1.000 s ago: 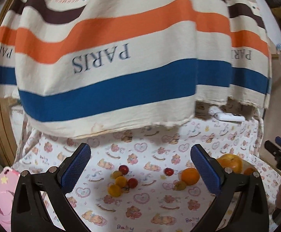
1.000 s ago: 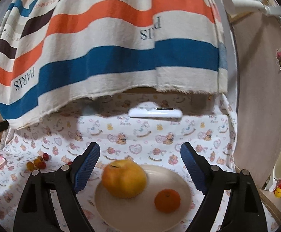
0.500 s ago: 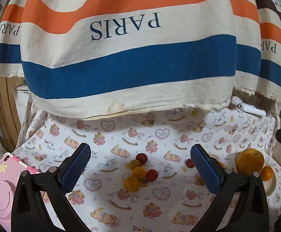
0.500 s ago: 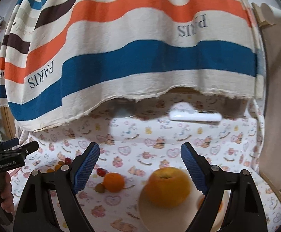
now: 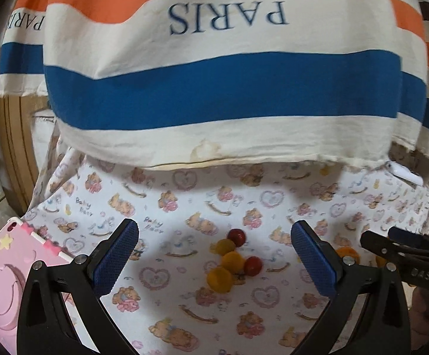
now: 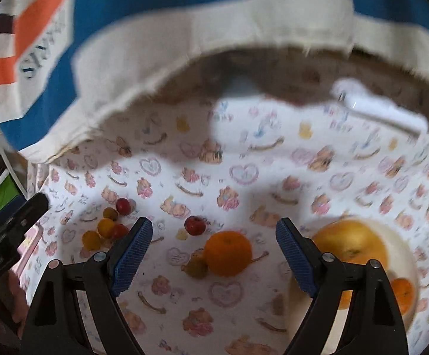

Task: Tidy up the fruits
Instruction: 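Move the right tool to the second orange and close on it, then lift the orange with the right tool while the left tool approaches the small yellow tomatoes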

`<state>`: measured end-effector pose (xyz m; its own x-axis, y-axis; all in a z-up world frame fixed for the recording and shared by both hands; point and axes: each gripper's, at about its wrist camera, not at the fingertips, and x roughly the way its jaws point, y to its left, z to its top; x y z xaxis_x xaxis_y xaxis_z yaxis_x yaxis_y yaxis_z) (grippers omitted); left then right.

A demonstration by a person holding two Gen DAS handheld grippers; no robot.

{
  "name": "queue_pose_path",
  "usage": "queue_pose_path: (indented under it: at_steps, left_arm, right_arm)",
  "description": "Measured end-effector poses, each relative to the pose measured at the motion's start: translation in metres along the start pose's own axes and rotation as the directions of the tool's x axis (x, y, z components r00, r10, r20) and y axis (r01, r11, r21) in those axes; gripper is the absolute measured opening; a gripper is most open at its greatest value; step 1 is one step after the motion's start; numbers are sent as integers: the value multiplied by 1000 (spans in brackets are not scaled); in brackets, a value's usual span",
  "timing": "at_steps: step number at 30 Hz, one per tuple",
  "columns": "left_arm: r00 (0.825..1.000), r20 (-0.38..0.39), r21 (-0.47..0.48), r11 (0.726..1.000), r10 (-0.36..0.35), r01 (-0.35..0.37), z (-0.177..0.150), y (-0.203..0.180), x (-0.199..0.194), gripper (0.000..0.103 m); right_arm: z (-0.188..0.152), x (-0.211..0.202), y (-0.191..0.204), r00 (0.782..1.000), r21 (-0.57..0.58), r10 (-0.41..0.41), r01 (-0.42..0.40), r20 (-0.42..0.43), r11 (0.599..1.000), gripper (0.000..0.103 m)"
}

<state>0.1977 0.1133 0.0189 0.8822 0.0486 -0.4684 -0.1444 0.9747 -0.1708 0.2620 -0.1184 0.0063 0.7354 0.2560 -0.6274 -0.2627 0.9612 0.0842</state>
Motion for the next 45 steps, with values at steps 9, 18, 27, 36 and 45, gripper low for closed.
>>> queue_pose_path:
  at_steps: [9,18,27,36,45]
  left_arm:
    - [999,-32,0,1000,13,-13,-1,0,5,102]
    - [999,-41,4,1000,7,-7,-1,-1,4,102]
    - [999,-51,13,1000,1,0,-3,-3,6,102]
    - [997,-71,-14,1000,-1,0,-3,2,9,102]
    - [983,-174,-112,993,-64,44,-2,26,34,80]
  right_arm:
    - [-10,44,-3,991,-14,-42,40,-128,999,66]
    - [-19,52,-7,990,-12,-46,45,-133,999,57]
    - [-20,64,-5,986,-11,-68,67,-154,998,51]
    - [-23,36,-10,999,-10,-12,11,-51,1000,50]
    - [-22,11,-7,997,-41,-15,18,72,999,50]
